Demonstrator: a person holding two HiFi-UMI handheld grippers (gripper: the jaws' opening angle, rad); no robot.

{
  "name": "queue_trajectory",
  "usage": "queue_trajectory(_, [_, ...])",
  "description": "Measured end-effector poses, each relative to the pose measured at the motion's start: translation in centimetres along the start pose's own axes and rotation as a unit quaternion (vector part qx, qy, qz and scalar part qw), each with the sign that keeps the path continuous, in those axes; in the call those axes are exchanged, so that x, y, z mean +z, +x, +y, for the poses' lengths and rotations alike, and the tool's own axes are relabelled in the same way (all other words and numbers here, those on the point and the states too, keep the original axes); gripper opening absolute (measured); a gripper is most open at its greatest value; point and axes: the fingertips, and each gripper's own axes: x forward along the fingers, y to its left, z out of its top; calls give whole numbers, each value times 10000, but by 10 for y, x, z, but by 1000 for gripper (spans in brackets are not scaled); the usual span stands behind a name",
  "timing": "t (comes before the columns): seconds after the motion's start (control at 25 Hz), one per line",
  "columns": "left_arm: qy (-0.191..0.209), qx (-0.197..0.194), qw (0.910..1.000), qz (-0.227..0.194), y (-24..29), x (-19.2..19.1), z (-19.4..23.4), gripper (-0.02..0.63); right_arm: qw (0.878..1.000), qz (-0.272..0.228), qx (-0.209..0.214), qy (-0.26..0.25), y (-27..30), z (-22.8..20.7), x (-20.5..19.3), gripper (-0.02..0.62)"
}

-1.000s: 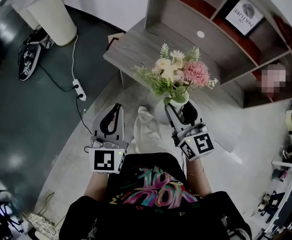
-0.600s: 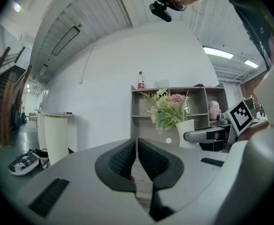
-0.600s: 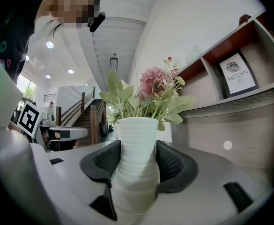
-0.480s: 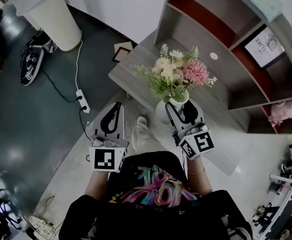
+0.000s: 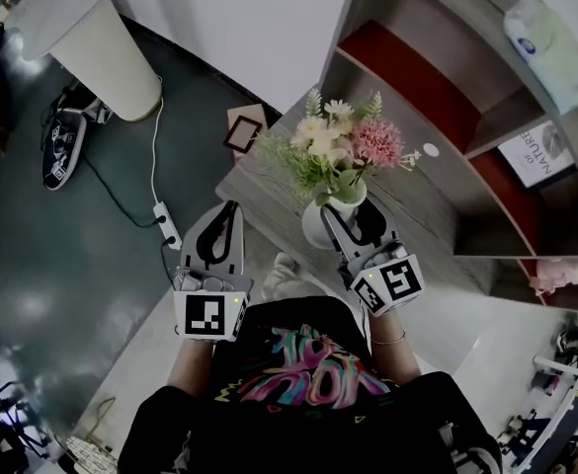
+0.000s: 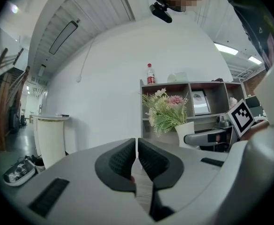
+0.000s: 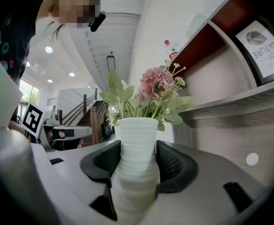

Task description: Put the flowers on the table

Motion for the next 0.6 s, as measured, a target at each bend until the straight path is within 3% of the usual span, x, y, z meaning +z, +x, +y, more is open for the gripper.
queue_trajectory(0.28, [-32,-26,9995,-306,-7,4,3,35,9997,-116,-78,-210,-4,4,4,252])
queue_trajectory(0.6, [-59,-424,9979,-477,1,15,6,35,9987,-170,-376,-313,-4,9,12,252])
